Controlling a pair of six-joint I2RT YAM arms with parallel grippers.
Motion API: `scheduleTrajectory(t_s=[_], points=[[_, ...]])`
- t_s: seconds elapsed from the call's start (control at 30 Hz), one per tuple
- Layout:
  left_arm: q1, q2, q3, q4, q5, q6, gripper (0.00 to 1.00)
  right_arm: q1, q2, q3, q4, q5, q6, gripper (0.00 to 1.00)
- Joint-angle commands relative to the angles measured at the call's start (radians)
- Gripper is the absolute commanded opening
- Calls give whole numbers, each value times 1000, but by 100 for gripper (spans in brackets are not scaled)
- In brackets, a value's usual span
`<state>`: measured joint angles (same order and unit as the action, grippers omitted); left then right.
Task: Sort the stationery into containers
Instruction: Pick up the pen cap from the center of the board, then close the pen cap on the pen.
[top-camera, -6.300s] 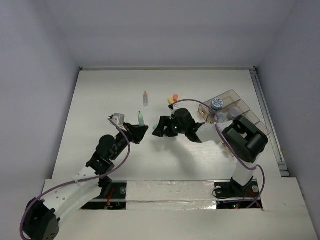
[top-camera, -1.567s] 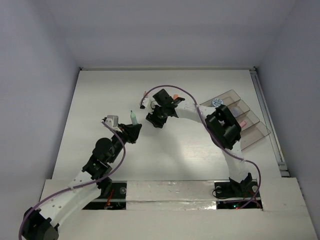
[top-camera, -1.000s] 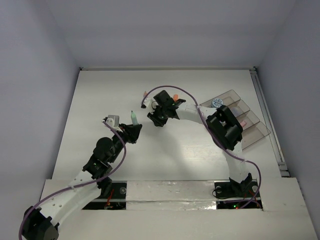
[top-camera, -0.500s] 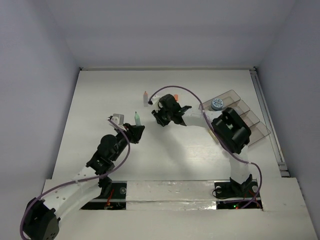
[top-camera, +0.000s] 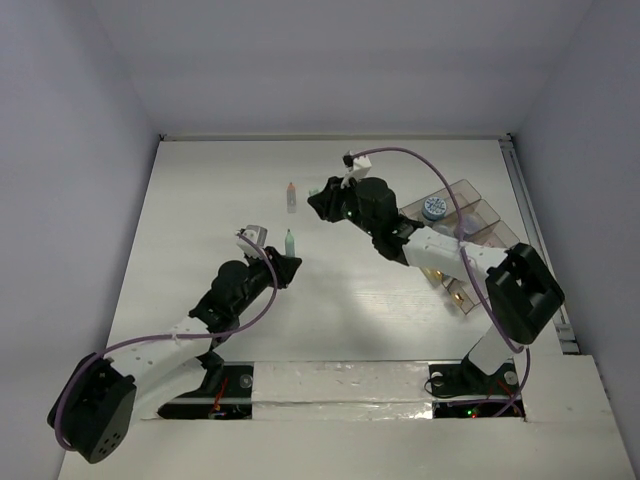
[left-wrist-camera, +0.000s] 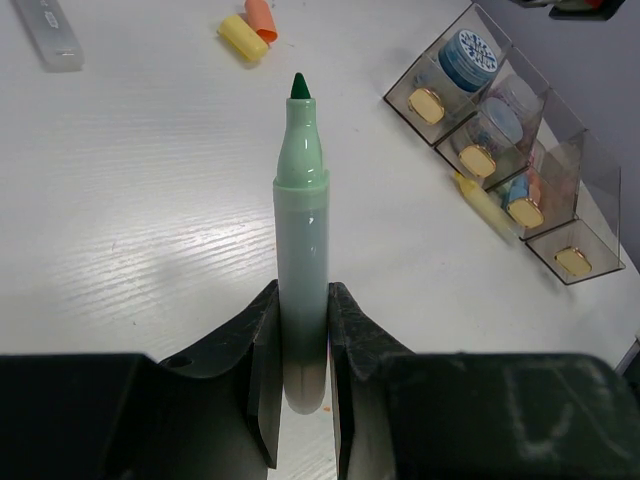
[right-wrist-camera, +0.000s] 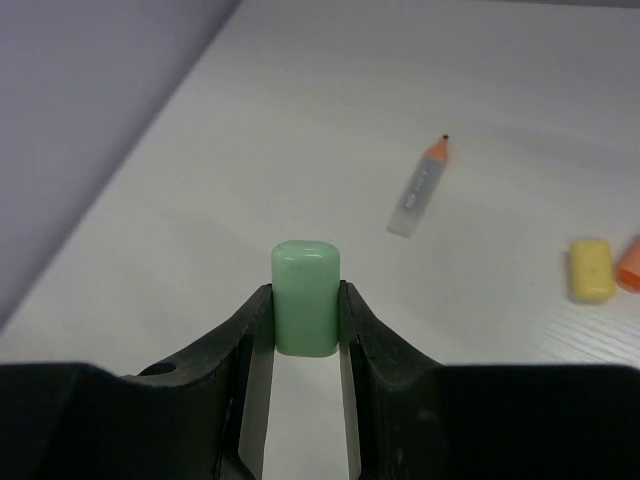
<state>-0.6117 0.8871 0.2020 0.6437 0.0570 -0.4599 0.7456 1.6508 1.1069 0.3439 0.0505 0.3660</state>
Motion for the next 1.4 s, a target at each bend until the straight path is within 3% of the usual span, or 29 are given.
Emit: scheduleTrajectory(t_s=[0.0,0.23,0.83,1.37], points=[[-3,9,10,86,12,3,0,27,-16,-33,193,23,215,0],[-3,26,28,63,-11,46,0,87,29,-5,240,-9,298,0],[-3,-2,33,39,-28,52,0,192,61,-5,218,77,261,0],[-3,-17,28,34,-28,44,0,201,72,-21,256,100,232,0]])
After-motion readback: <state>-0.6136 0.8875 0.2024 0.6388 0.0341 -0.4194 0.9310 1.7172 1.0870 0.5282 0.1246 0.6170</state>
